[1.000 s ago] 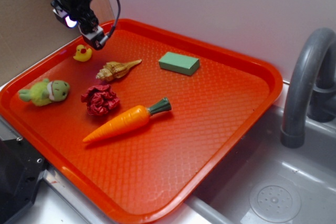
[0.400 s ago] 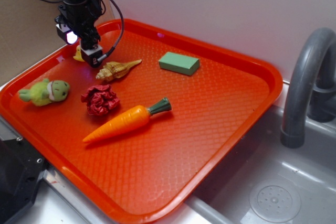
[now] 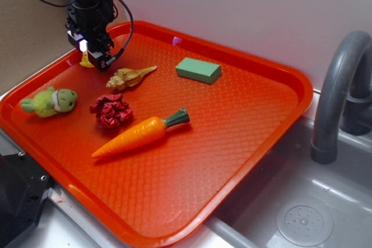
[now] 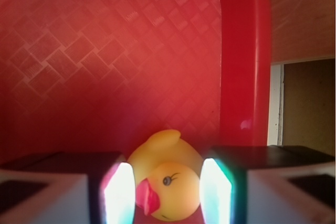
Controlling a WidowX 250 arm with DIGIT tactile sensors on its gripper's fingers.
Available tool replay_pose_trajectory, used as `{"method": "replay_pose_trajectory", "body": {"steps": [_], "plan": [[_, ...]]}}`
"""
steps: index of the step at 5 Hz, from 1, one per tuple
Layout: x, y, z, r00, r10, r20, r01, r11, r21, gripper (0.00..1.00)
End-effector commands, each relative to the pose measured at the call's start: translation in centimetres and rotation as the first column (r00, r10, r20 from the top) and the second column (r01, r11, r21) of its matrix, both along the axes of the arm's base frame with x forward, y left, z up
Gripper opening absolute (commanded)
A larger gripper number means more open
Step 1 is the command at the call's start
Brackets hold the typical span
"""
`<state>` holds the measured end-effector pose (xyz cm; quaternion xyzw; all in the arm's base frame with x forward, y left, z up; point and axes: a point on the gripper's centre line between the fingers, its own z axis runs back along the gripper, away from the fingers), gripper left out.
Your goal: Grab the yellow duck.
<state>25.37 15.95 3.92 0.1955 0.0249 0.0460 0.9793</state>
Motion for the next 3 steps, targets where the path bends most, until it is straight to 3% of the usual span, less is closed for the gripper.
{"method": "replay_pose_trajectory", "body": {"steps": [1, 2, 3], "plan": [[0.2, -2.1, 3.9, 0.999, -0.037, 0.015, 0.037, 0.998, -0.042, 0.00], [0.3, -6.5, 8.3, 0.996, -0.068, 0.062, 0.073, 0.994, -0.087, 0.00], [-0.4, -10.8, 13.5, 0.993, -0.069, 0.095, 0.085, 0.980, -0.181, 0.00]]}}
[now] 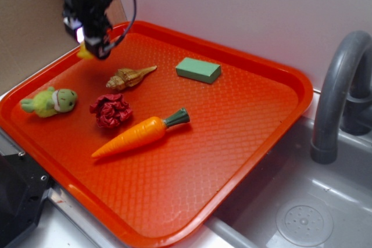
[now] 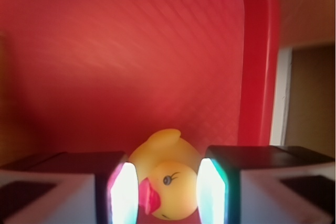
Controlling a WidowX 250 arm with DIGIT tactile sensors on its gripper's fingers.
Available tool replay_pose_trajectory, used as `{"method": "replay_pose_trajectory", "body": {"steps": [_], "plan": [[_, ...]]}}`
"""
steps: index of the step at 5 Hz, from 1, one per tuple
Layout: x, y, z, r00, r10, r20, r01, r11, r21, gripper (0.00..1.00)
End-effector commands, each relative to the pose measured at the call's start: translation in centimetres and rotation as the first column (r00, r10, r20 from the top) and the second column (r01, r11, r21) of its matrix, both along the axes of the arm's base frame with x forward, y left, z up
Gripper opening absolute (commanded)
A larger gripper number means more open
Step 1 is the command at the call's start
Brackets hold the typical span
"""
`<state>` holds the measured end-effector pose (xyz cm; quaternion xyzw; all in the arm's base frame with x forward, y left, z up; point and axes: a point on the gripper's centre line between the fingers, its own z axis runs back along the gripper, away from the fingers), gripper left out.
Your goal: Grab the yellow duck.
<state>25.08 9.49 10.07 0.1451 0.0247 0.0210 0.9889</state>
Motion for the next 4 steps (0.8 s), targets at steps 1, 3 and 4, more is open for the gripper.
{"method": "replay_pose_trajectory", "body": {"steps": [1, 3, 4], "plan": [[-1.2, -8.5, 10.3, 0.991, -0.063, 0.115, 0.078, 0.987, -0.137, 0.00], [-2.3, -8.8, 15.6, 0.976, 0.027, 0.215, 0.006, 0.988, -0.151, 0.00], [-2.3, -7.6, 16.8, 0.957, 0.070, 0.282, -0.027, 0.988, -0.154, 0.00]]}}
